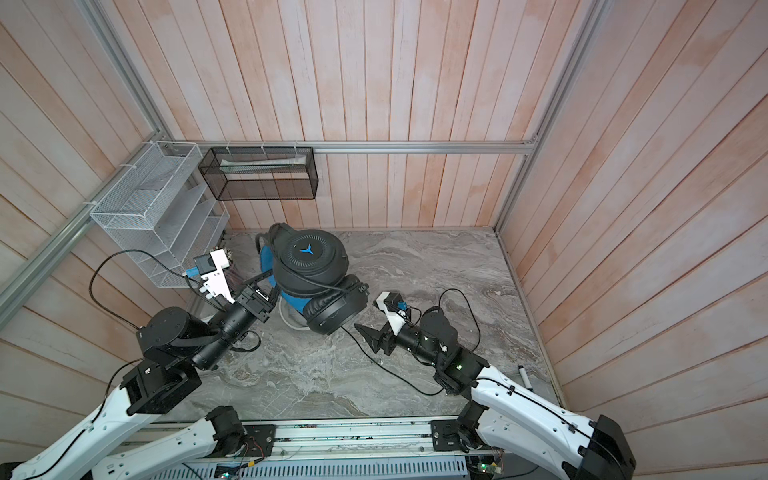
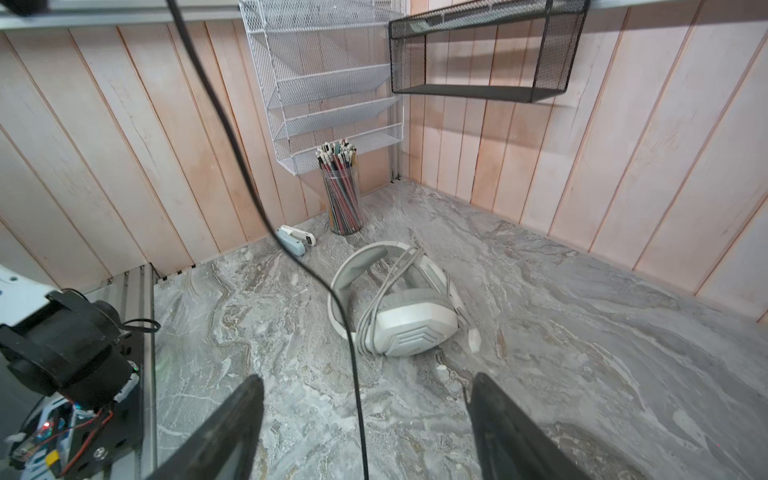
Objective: Wrap the headphones
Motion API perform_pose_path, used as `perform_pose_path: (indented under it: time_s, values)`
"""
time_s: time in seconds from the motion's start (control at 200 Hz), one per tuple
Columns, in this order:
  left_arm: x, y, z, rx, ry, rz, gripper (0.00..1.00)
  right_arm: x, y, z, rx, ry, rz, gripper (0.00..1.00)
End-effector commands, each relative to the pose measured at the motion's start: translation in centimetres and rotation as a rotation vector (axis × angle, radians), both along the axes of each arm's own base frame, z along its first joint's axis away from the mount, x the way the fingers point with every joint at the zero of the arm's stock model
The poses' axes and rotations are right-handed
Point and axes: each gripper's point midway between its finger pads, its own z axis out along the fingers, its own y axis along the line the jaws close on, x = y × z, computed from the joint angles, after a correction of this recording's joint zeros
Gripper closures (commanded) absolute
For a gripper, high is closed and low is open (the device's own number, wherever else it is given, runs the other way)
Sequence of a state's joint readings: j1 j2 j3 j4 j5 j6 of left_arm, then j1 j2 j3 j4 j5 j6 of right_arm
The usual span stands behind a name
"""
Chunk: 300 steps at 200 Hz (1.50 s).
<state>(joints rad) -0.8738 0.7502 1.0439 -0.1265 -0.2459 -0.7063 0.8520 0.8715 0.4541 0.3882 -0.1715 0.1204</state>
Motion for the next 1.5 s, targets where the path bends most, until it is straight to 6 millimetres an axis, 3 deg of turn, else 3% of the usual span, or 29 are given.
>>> perform_pose_path:
  time_s: [0.0,0.105,0.135,0.315,0.615,0.695,0.805,0.86,0.9,0.955,1.03,1.135,1.24,1.305,1.495]
  values:
    - [0.0,1.2,3.0,-0.06,0.025,0.034,1.0,-0.6,0.3,1.9,0.194,-0.037,0.037,0.09]
    - [0.4,1.0,3.8,-0.017,0.047,0.054,1.0,-0.8,0.9,0.8,0.214,-0.039,0.068,0.08]
    - [0.6,0.9,4.0,-0.007,0.052,0.057,1.0,-0.4,1.0,0.2,0.202,-0.035,0.056,0.04]
    - [1.1,0.3,4.7,0.04,0.081,0.059,1.0,1.6,1.1,-2.8,0.145,-0.033,-0.03,0.04]
    - [1.7,-0.2,5.9,0.07,0.086,0.069,1.0,-0.4,6.5,-7.7,0.085,0.078,0.131,0.12]
    - [1.7,0.0,6.2,0.076,0.082,0.076,1.0,-0.5,7.0,-8.9,0.071,0.103,0.127,0.13]
    - [1.7,0.4,6.3,0.081,0.08,0.093,1.0,0.8,6.4,-11.1,0.033,0.135,0.041,0.19]
    - [1.7,0.5,6.4,0.084,0.08,0.098,1.0,1.1,6.2,-12.2,0.01,0.146,0.021,0.26]
    - [1.8,0.6,6.4,0.088,0.078,0.103,1.0,1.2,6.2,-12.7,-0.005,0.156,0.016,0.41]
    - [1.9,0.8,6.4,0.098,0.083,0.117,1.0,1.3,6.3,-13.4,-0.032,0.181,0.009,0.71]
    - [2.2,1.2,6.2,0.117,0.091,0.147,1.0,1.2,6.2,-13.4,-0.041,0.202,0.005,0.86]
    - [2.3,1.6,6.2,0.123,0.086,0.165,1.0,0.2,5.5,-12.3,-0.025,0.19,0.014,0.82]
    - [2.4,1.8,6.4,0.131,0.076,0.177,1.0,-1.2,5.2,-11.0,-0.029,0.166,0.047,0.57]
    - [2.5,1.7,6.3,0.137,0.072,0.177,1.0,-1.4,4.8,-10.5,-0.028,0.156,0.036,0.54]
    - [2.6,1.4,6.4,0.135,0.068,0.162,1.0,-0.9,4.2,-12.6,-0.077,0.193,-0.009,0.44]
